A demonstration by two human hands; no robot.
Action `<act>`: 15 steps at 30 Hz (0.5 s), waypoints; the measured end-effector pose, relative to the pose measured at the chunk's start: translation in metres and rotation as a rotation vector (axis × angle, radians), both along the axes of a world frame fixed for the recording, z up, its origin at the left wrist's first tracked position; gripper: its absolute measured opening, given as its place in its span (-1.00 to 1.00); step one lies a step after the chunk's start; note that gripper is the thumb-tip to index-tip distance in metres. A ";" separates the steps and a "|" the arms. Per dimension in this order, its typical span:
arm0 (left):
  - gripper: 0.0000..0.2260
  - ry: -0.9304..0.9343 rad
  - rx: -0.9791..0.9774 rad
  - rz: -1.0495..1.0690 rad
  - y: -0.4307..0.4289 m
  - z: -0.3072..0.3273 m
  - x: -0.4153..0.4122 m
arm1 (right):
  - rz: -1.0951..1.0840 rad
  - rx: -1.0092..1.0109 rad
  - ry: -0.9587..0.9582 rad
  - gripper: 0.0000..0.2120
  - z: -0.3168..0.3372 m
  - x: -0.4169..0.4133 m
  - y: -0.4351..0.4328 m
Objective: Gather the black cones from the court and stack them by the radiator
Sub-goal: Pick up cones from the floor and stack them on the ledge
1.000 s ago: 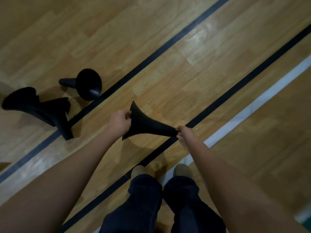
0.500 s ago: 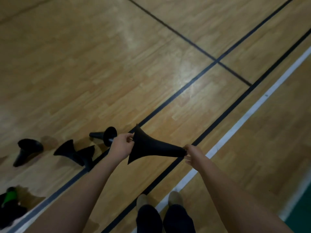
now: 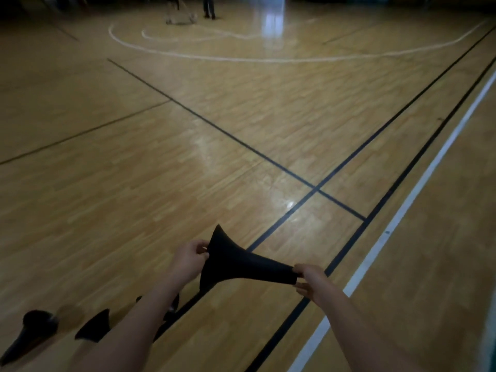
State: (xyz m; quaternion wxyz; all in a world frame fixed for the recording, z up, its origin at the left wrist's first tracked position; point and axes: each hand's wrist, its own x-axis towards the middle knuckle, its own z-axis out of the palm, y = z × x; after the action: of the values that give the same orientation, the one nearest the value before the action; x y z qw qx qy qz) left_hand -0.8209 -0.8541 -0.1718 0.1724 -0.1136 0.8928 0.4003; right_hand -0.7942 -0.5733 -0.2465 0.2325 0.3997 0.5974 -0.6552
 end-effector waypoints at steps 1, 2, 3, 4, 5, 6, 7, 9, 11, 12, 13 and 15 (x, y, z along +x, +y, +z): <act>-0.75 0.010 0.009 -0.006 0.001 0.009 -0.002 | -0.025 -0.016 0.018 -0.73 0.009 0.000 0.003; -0.76 0.025 0.017 -0.013 0.003 0.015 -0.003 | -0.054 -0.048 0.038 -0.74 0.019 0.000 0.005; -0.76 0.043 0.030 -0.021 0.005 0.024 -0.005 | -0.086 -0.079 0.068 -0.75 0.032 0.000 0.008; -0.77 0.053 0.037 -0.029 0.007 0.030 -0.007 | -0.121 -0.101 0.096 -0.75 0.042 0.000 0.010; -0.77 0.068 0.049 -0.038 0.010 0.038 -0.009 | -0.153 -0.110 0.123 -0.74 0.052 0.000 0.012; -0.76 0.083 0.067 -0.049 0.012 0.045 -0.011 | -0.188 -0.111 0.150 -0.73 0.063 0.000 0.015; -0.76 0.095 0.084 -0.060 0.014 0.053 -0.014 | -0.221 -0.111 0.172 -0.73 0.072 0.000 0.018; -0.75 0.125 0.113 -0.116 0.021 0.069 -0.020 | -0.290 -0.105 0.215 -0.75 0.092 0.003 0.024; -0.75 0.161 0.129 -0.165 0.029 0.081 -0.028 | -0.344 -0.111 0.263 -0.75 0.108 0.009 0.031; -0.75 0.177 0.133 -0.192 0.032 0.085 -0.031 | -0.369 -0.108 0.279 -0.75 0.113 0.014 0.034; -0.75 0.189 0.136 -0.212 0.036 0.089 -0.032 | -0.386 -0.100 0.285 -0.76 0.118 0.018 0.036; -0.75 0.214 0.143 -0.263 0.046 0.094 -0.033 | -0.430 -0.082 0.290 -0.80 0.126 0.031 0.041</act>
State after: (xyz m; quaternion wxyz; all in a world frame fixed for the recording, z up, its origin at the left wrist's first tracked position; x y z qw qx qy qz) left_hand -0.8540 -0.8080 -0.0778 0.1349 0.0600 0.8826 0.4464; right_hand -0.7629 -0.5326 -0.1200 0.0159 0.4098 0.4984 -0.7638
